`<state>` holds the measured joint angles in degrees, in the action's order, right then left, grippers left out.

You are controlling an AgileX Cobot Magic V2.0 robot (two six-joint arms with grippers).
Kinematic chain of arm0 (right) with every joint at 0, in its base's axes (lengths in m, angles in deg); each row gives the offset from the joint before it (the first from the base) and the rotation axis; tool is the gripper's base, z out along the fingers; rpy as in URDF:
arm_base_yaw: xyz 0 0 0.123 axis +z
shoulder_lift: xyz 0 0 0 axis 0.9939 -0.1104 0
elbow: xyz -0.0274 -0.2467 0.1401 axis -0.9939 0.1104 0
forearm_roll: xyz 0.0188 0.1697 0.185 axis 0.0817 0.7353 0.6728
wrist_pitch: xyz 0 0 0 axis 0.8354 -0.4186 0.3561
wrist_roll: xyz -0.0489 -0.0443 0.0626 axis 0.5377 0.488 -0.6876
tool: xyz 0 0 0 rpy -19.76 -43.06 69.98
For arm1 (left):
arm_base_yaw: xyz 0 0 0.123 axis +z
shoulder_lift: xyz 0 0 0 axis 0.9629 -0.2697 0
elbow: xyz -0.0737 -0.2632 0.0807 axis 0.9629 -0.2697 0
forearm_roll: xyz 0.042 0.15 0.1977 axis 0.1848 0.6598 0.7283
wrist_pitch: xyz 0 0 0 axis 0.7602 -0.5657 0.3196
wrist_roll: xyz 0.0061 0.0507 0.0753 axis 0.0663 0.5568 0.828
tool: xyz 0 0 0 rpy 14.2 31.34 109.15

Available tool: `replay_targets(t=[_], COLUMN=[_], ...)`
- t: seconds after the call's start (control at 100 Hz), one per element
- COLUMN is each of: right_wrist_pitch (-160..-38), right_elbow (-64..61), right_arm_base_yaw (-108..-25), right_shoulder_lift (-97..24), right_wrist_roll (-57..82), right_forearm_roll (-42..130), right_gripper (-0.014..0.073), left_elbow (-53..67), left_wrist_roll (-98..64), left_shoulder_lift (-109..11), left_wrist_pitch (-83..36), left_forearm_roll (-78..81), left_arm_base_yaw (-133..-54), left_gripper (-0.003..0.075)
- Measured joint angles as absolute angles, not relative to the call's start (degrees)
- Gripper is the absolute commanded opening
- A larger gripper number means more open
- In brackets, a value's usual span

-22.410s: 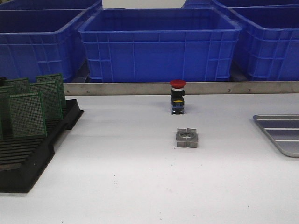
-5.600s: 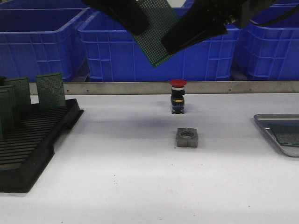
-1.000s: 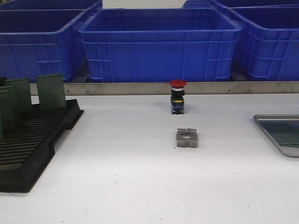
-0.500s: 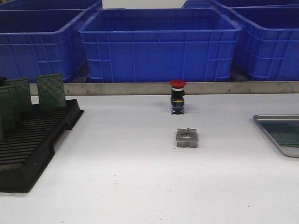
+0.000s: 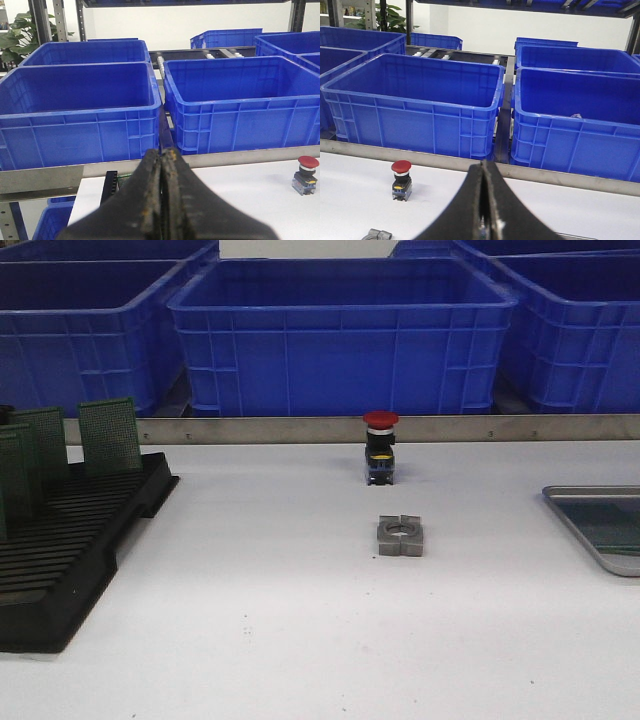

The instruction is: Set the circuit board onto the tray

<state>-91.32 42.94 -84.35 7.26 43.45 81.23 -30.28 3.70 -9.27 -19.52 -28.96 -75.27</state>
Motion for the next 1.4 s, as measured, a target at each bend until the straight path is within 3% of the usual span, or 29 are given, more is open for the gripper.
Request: replay_targets(t=[0.77, 0.92, 1.15, 1.4], right_wrist_pitch=[-91.32, -91.32, -91.32, -91.32], right_elbow=[42.94, 42.94, 42.94, 42.94], right_arm_base_yaw=[-84.35, -84.35, -84.35, -84.35], right_shoulder_lift=[7.26, 7.26, 7.26, 7.26], right_wrist_roll=[43.45, 43.45, 43.45, 43.45], right_forearm_roll=[81.23, 81.23, 81.23, 81.23], right_gripper=[-0.0068, -0.0068, -0.0068, -0.0068], left_elbow=[-30.28, -30.42, -34.10, -43.78], left_wrist_roll=[3.70, -6.86, -47.14, -54.56], left_shoulder_lift=[-9.27, -9.27, -7.14, 0.95], left_wrist_pitch=[-18.28, -18.52, -17.41, -12.41], left_forearm_roll=[-27.51, -11.53, 26.52, 33.49], left_arm_base_yaw=[-75.27, -75.27, -75.27, -75.27], left_gripper=[-0.0018, -0.0018, -0.0019, -0.0019])
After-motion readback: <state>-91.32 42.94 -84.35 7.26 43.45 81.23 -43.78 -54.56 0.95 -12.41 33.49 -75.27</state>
